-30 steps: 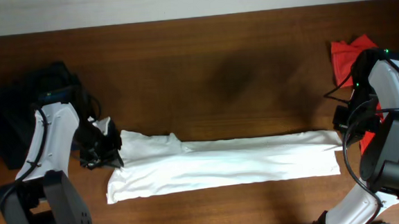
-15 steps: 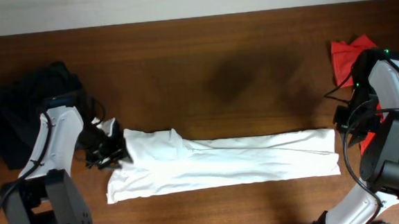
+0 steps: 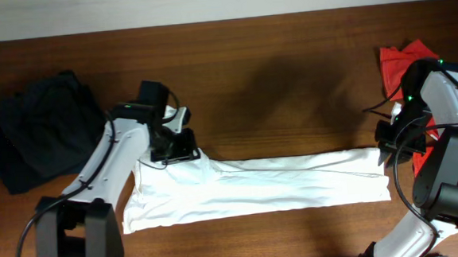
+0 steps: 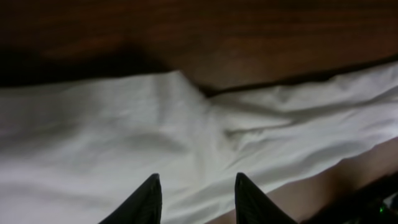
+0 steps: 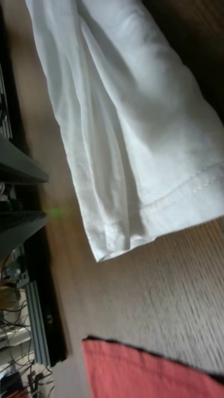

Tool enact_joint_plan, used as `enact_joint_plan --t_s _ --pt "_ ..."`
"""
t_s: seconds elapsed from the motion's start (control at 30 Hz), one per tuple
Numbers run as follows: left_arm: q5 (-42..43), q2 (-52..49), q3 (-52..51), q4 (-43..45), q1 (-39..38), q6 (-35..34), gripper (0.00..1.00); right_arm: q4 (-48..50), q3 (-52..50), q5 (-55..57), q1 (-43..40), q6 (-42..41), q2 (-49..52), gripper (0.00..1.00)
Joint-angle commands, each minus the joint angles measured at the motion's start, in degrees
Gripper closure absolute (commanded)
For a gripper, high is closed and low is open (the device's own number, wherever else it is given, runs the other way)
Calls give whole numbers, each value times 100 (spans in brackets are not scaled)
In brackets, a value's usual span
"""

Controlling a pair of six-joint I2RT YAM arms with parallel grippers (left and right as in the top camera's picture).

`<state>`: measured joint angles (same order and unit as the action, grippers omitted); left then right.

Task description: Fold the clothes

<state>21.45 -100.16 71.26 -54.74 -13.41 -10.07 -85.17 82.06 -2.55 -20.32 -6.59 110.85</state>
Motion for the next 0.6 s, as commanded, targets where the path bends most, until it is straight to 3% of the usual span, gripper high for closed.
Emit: enact_joint_plan --t_s 0.0,0.4,0.57 --pt "-114 -334 90 262 -295 -382 60 109 -216 -72 42 59 -17 80" --pt "-1591 -787 90 946 -621 -739 59 151 -236 -70 42 59 -17 79" --pt "-1681 -831 87 1038 -645 -754 59 166 -236 -70 42 59 -17 79"
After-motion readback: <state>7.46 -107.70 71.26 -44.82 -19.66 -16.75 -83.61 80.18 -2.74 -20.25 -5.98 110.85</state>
